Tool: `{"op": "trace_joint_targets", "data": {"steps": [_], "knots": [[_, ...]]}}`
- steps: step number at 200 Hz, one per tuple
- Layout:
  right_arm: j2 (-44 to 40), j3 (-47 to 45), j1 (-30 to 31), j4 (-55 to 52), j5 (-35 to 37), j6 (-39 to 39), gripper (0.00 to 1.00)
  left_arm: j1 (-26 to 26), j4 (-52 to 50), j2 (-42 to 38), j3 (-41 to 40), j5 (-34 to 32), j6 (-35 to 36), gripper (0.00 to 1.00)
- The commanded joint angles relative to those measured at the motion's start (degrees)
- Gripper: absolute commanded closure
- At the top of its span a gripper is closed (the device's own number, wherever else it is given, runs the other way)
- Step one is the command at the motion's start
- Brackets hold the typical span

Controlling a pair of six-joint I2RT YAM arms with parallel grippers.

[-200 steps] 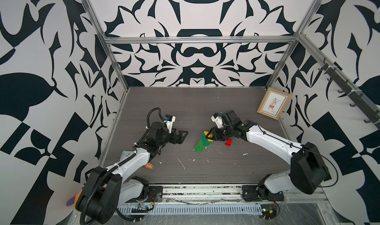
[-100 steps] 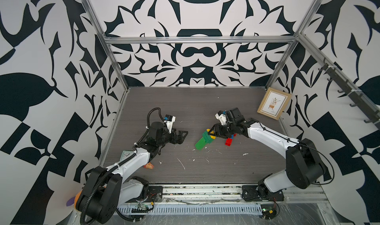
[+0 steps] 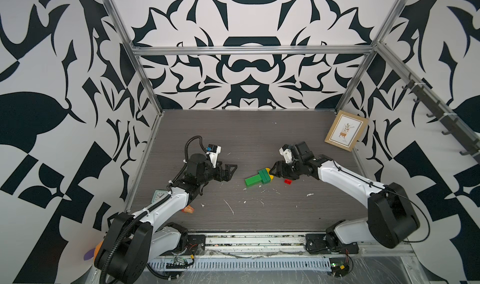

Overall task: Assemble an ice cream with lego
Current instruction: Adjust the lego brick at the center of the board.

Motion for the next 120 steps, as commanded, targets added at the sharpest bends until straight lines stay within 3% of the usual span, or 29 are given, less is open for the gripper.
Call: {"op": "trace_joint_targets", "data": {"steps": [1, 37, 120], "knots": [[-2.1, -4.0, 4.8, 5.2, 3.9, 5.0, 0.37, -0.1, 0.3, -0.8, -1.4, -1.0, -0.8, 0.01], [2.3, -6.2, 6.8, 13.0, 3.8, 5.9, 0.34, -0.1, 0.4, -0.1, -1.1, -1.4, -1.1, 0.01], [14.4, 3.3, 3.4, 17.1, -0.6, 1.1, 0.28, -0.1, -1.6, -1.8, -1.3, -4.2, -3.7, 0.01]]}}
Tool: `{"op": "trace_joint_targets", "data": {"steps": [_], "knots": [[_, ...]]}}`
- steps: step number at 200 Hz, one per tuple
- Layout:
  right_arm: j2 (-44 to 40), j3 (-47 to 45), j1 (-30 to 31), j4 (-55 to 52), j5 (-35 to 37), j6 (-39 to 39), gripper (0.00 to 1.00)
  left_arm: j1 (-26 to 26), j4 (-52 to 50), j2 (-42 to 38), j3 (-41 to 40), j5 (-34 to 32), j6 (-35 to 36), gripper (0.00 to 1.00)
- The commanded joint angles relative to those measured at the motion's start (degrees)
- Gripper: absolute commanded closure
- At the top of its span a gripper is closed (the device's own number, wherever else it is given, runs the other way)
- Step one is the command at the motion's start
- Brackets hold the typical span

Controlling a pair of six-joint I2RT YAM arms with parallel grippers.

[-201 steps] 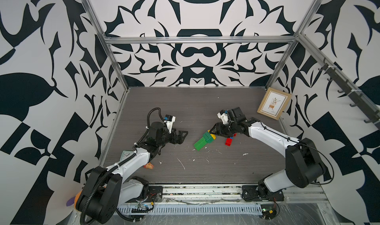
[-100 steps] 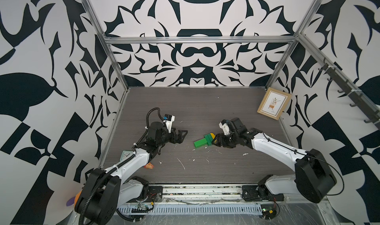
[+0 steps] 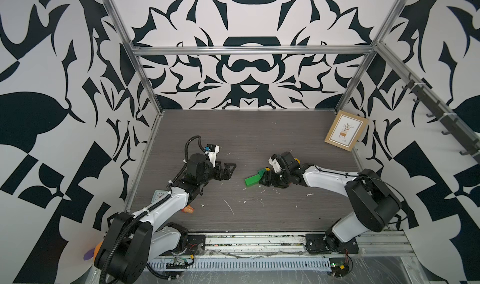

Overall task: Assemble an ice cream with lego
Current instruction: Adjust the lego brick at the center of the board, then reset both arms

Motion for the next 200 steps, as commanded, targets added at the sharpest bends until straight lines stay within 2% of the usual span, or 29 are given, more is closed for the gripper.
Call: {"op": "trace_joint_targets", "data": {"steps": [1, 47, 60, 73, 87, 100, 108, 121, 137, 144, 156, 162, 170, 176, 190, 200], "knots": [[1.7, 5.0, -1.0, 2.6, -1.4, -2.5, 0.28, -0.1, -1.4, -1.8, -1.3, -2.0, -0.9, 0.01], [9.3, 12.9, -3.4, 3.7, -6.2, -4.3, 0.26, -0.1, -1.9, -2.0, 0.0, -8.5, -1.1, 0.01], [10.8, 15.2, -4.3, 3.2, -7.7, -5.1, 0.25, -0.1, -4.2, -2.0, 1.4, -13.5, -0.8, 0.01], [10.1, 16.7, -5.4, 1.4, -7.5, -6.9, 0.25, -0.1, -7.4, -2.4, 3.1, -22.2, -0.1, 0.01], [6.2, 16.1, -7.8, -0.2, -5.0, -9.4, 0.23, -0.1, -9.5, -2.8, 4.6, -32.8, 1.2, 0.01], [-0.2, 13.8, -10.4, -1.3, -0.8, -13.1, 0.22, 0.0, -6.8, -2.8, 4.6, -42.1, 5.8, 0.01], [-4.8, 11.8, -11.8, -2.5, 5.1, -16.6, 0.2, 0.0, -2.9, -2.0, 3.9, -46.3, 10.2, 0.01], [-12.0, 7.2, -14.1, -2.1, 14.9, -21.5, 0.17, 1.4, 8.9, 2.2, 1.5, -51.4, 18.3, 0.01], [-19.0, 0.0, -16.1, 2.9, 27.5, -26.7, 0.08, 5.8, 21.9, 11.0, 0.4, -51.9, 25.5, 0.01], [-20.9, -3.2, -16.9, 5.5, 31.5, -28.7, 0.04, 6.3, 19.3, 13.2, 2.4, -52.4, 26.6, 0.01], [-22.5, -7.0, -18.7, 9.4, 37.8, -30.7, 0.0, 9.6, 20.7, 16.7, 4.2, -47.3, 28.2, 0.01], [-22.4, -8.5, -19.7, 11.5, 40.1, -30.8, 0.0, 10.3, 15.6, 17.3, 6.7, -45.8, 26.6, 0.01], [-22.0, -10.3, -21.0, 14.3, 41.3, -30.7, 0.0, 11.5, 8.8, 17.3, 9.3, -42.2, 25.3, 0.01], [-21.6, -11.8, -22.0, 17.2, 41.2, -30.9, 0.0, 13.0, 9.7, 17.3, 9.2, -37.6, 25.1, 0.01], [-20.3, -15.7, -24.1, 25.4, 40.2, -31.3, 0.0, 15.7, 8.8, 15.6, 7.8, -32.4, 23.6, 0.01], [-19.1, -17.5, -25.5, 29.7, 38.7, -31.2, 0.0, 18.8, 13.2, 14.4, 3.4, -24.5, 22.8, 0.01]]}}
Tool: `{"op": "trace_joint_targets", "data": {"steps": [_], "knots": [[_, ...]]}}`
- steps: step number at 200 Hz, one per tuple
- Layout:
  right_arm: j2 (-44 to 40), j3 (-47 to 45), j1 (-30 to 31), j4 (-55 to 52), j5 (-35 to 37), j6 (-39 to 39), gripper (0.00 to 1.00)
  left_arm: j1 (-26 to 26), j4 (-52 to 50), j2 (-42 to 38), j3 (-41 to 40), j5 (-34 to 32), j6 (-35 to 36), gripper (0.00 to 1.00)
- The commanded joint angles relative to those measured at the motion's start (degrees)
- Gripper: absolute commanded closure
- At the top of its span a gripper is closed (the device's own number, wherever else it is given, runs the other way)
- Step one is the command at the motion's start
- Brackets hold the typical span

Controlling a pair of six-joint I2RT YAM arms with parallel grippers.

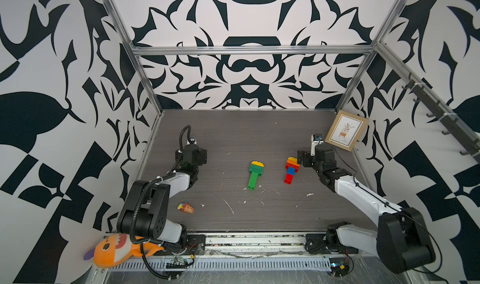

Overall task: Assemble an ice cream with lego
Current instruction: Reset both arms

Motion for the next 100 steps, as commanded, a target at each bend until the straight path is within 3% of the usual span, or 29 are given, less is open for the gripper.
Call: {"op": "trace_joint_targets", "data": {"steps": [1, 17, 31, 43, 52, 62, 75, 100], "knots": [[1.7, -4.2, -2.8, 14.6, 4.1, -2.8, 0.0, 5.1, 4.7, -3.3, -3.7, 15.0, -0.5, 0.01], [4.1, -7.7, -3.3, 24.0, 2.0, -4.3, 0.0, 8.0, 19.3, -1.6, -11.7, 17.0, -2.9, 0.01], [8.6, -12.2, -3.3, 37.9, 0.2, -8.4, 0.0, 10.0, 31.4, 3.6, -14.7, 22.6, -3.6, 0.01], [13.1, -14.2, -3.3, 46.2, 0.0, -8.9, 0.0, 10.0, 30.4, 7.1, -12.4, 24.2, -2.7, 0.01], [16.3, -14.4, -3.3, 49.6, -0.9, -9.1, 0.0, 10.0, 25.4, 5.4, -11.6, 25.2, -2.9, 0.01], [19.5, -12.7, -3.3, 49.9, -1.6, -10.1, 0.01, 10.0, 23.3, 4.6, -11.1, 24.6, -3.6, 0.01], [17.5, -10.8, -3.4, 42.6, -3.7, -9.4, 0.01, 10.0, 28.8, 6.4, -12.3, 24.1, -3.3, 0.01], [18.5, -10.7, -3.4, 43.6, 2.0, -8.1, 0.0, 9.5, 25.0, 5.5, -11.1, 24.8, -2.7, 0.01]]}}
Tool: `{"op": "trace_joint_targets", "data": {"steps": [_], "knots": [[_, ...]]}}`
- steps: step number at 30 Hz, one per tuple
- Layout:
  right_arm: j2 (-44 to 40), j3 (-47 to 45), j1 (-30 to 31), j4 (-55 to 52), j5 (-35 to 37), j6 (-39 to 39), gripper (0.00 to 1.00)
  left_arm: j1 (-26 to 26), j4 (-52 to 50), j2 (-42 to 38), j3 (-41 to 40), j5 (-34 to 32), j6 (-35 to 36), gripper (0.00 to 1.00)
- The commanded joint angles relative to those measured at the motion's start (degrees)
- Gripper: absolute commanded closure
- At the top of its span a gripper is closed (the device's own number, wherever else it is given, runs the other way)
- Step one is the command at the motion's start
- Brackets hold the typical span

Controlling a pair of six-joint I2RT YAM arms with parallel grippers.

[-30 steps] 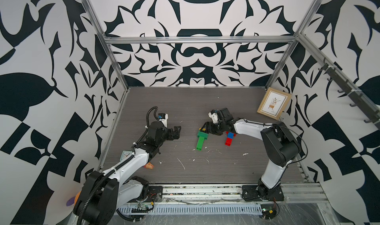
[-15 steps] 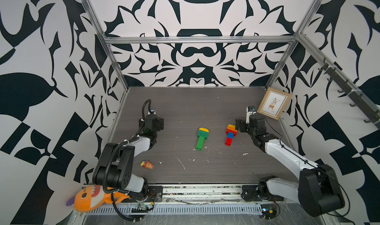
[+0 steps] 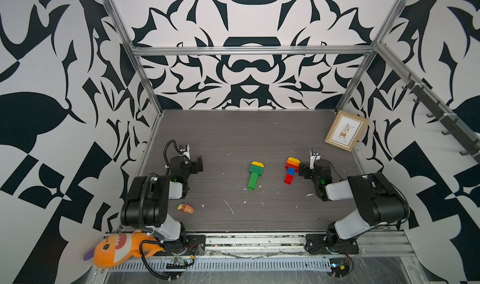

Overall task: Assemble an ice cream with lego
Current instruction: Reset both arms

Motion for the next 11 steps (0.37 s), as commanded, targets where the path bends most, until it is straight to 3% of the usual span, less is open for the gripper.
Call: {"op": "trace_joint_targets", "data": {"steps": [1, 11], "knots": [[-0.9, 2.2, 0.0, 4.4, 2.9, 0.1, 0.0, -0.4, 1.9, -0.6, 1.1, 2.1, 0.0, 0.01], [-0.7, 2.1, 0.0, 5.3, 2.9, -0.2, 0.01, -0.5, 2.6, -0.2, 1.2, 2.5, 0.5, 0.01]]}}
